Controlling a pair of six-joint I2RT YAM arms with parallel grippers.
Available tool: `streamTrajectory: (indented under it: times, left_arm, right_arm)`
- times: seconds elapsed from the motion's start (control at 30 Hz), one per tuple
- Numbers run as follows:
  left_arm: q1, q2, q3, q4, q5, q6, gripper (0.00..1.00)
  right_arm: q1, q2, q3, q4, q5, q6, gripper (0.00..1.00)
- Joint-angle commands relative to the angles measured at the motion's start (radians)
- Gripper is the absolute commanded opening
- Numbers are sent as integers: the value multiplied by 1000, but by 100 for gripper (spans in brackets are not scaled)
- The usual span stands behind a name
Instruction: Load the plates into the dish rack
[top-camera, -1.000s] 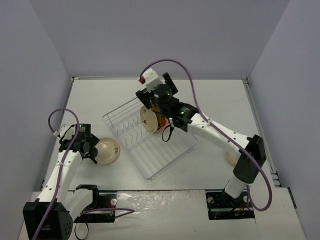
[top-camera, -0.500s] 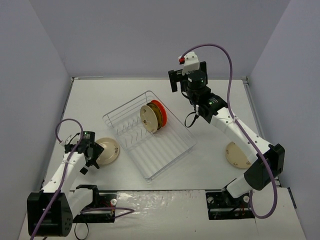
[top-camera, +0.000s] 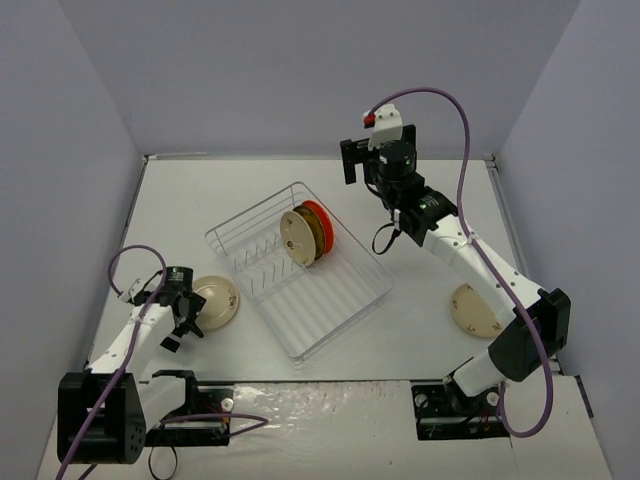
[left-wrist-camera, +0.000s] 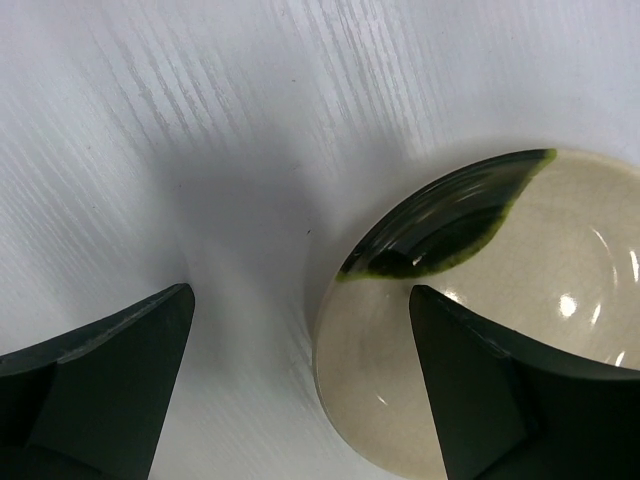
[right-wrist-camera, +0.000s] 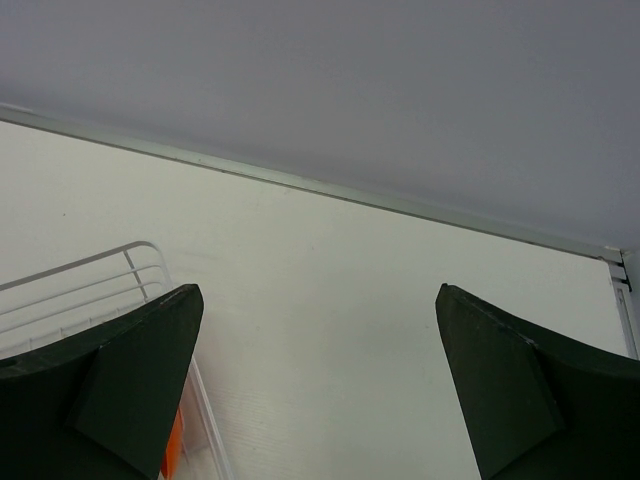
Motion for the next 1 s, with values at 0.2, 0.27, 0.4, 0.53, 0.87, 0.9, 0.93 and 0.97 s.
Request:
streamTrajectory:
  times: [0.2,0.27,0.4,0.53,0.87,0.9,0.93,0.97]
  left_arm:
    - [7,29,-94,189,77,-98,64]
    - [6,33,-99,191,70,-112,61]
    - [5,36,-123,243,68,-115,43]
    - [5,39,-119,240,68,-105,39]
    - [6,77,-81,207,57,-83,0]
    - [6,83,-72,192,48,-88,0]
    - [5,86,-66,181,46,-88,0]
    - [5,87,-57,169,45,-87,0]
  right_arm:
    - [-19,-94,-24,99,27,28,100]
    - [-19,-102,-32,100,27,33,100]
    - [-21,-114,-41,98,19,40,100]
    - [-20,-128,-43,93,21,47,100]
    - [-22,-162,-61,94,39,52,100]
    - [-21,-164,-61,94,38,53,100]
    - [-22,-166,-62,94,38,53,100]
    - [-22,-168,-65,94,38,53,100]
